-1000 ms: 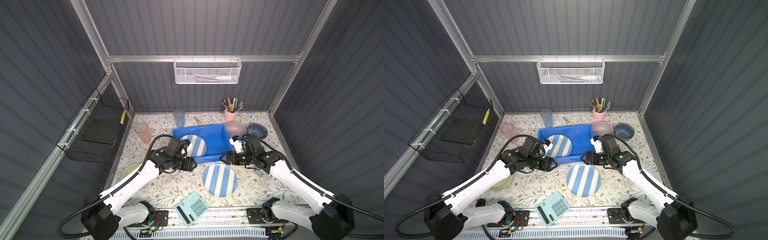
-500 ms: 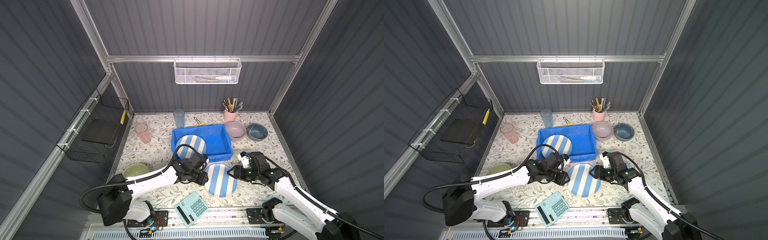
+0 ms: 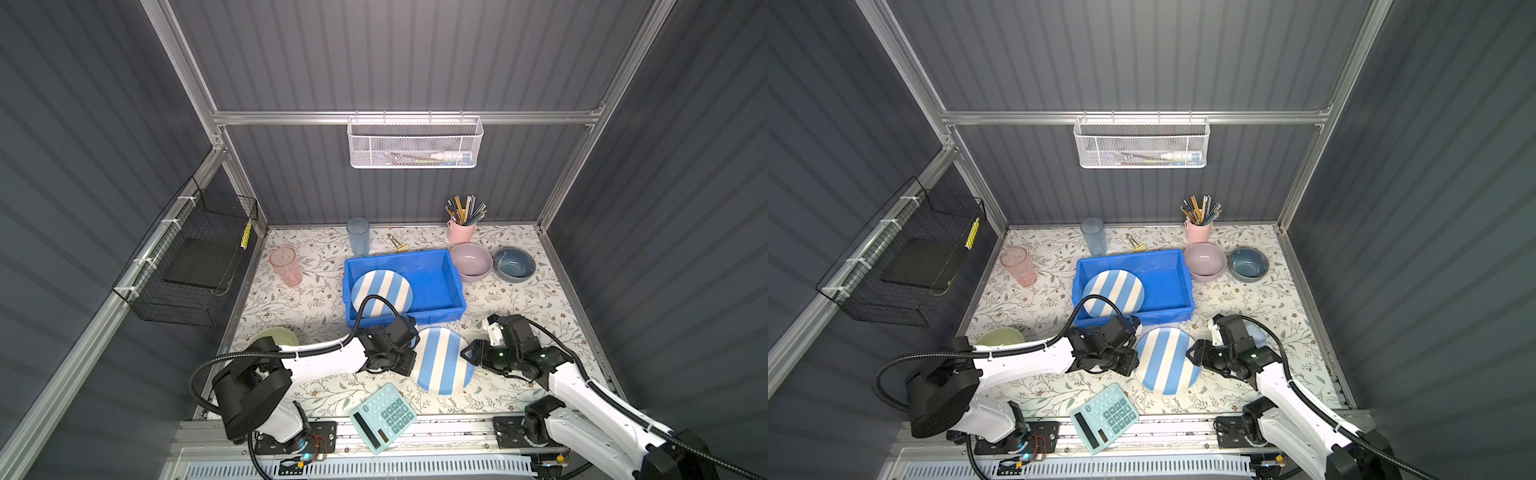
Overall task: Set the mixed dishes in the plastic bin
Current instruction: 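Move both grippers back to the second striped plate on the table, then pinch the rim of the second striped plate with both grippers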
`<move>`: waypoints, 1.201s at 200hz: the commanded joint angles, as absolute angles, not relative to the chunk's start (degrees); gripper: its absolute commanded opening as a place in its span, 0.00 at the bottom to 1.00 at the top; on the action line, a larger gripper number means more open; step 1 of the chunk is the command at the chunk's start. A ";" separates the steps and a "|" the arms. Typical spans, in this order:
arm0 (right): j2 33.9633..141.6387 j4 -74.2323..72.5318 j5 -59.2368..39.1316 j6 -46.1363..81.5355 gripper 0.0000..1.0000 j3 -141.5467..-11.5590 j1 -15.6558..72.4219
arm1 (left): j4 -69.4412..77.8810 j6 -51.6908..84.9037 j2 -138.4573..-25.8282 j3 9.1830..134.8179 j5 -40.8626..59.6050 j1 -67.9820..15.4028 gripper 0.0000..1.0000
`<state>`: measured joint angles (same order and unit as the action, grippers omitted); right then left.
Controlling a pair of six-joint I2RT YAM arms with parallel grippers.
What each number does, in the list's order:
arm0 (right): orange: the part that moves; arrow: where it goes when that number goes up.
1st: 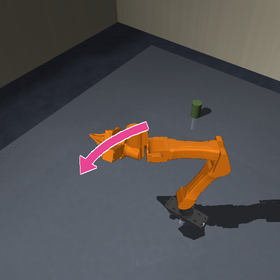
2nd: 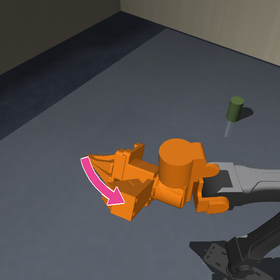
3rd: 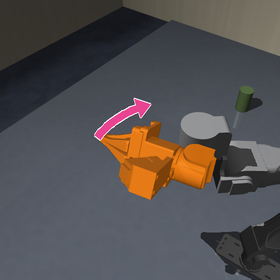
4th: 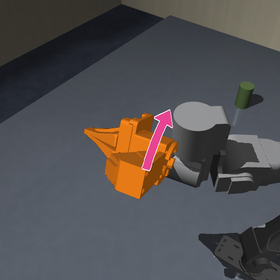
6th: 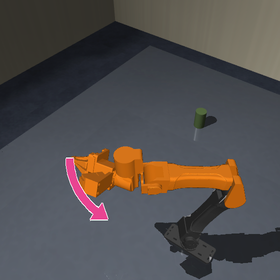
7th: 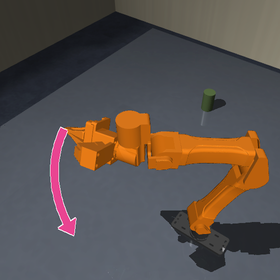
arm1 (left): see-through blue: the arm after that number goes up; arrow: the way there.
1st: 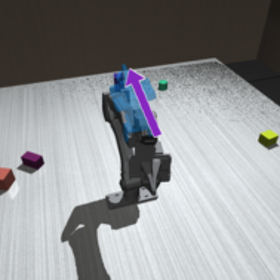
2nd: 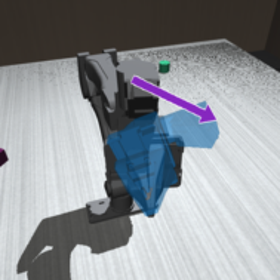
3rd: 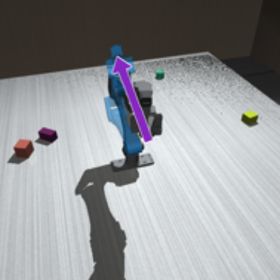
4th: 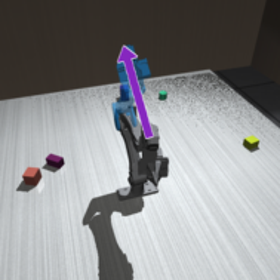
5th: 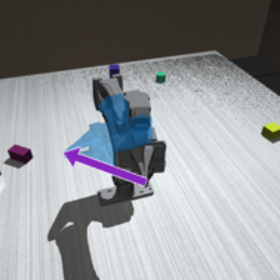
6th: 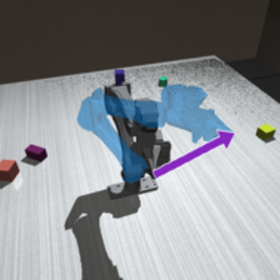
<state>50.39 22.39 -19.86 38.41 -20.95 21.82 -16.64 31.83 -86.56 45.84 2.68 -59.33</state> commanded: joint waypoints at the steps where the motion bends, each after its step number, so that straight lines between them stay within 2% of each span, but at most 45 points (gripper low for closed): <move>1: 51.07 23.87 -16.18 38.41 0.58 -19.80 21.60 | -15.55 33.27 -86.75 45.04 0.29 -59.70 0.22; 112: 60.20 12.65 -21.50 39.75 0.56 -16.88 21.42 | -15.51 34.52 -90.79 46.14 -1.54 -59.63 0.21; 207: 56.77 8.22 -28.03 39.81 0.52 -14.94 21.33 | -16.67 36.91 -94.16 46.39 -2.81 -59.68 0.15; 240: 54.15 9.48 -28.65 40.08 0.47 -15.12 21.14 | -16.87 37.39 -94.60 46.65 -2.98 -59.68 0.15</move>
